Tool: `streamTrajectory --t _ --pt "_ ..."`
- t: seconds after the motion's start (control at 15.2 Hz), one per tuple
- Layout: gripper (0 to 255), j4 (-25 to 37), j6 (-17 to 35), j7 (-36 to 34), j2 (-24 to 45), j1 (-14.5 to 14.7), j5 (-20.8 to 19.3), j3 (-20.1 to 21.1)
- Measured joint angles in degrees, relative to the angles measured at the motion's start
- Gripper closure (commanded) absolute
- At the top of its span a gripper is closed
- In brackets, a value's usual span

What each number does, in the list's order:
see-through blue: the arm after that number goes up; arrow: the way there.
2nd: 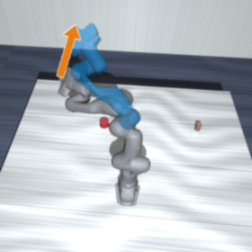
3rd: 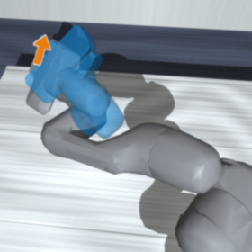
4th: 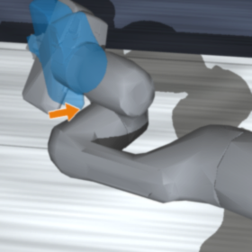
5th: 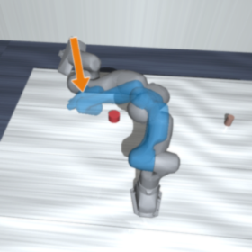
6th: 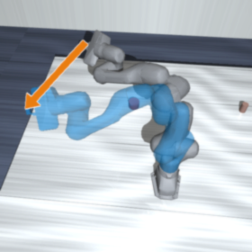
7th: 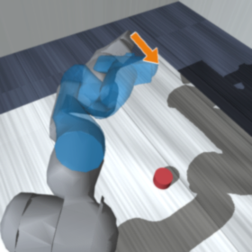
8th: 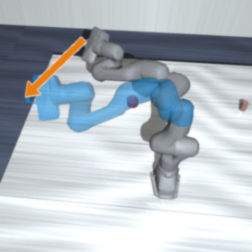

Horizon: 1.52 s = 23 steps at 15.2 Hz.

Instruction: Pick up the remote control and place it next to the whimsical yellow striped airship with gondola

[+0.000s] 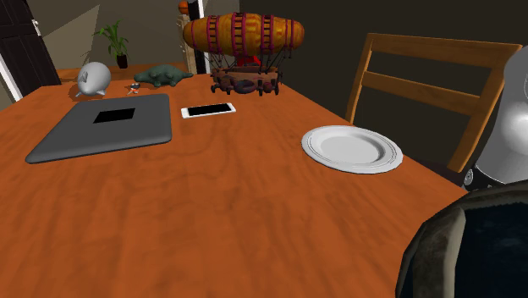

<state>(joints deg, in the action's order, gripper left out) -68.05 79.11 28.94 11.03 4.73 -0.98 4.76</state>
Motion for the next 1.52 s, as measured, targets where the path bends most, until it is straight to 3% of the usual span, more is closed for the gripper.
streamTrajectory --t 0.2,1.52 --pt "255 1.7 0.3 1.7 2.0 -1.0 0.0 -0.6" --pt "255 -21.2 17.8 2.1 -3.4 -1.5 0.4 -0.8"
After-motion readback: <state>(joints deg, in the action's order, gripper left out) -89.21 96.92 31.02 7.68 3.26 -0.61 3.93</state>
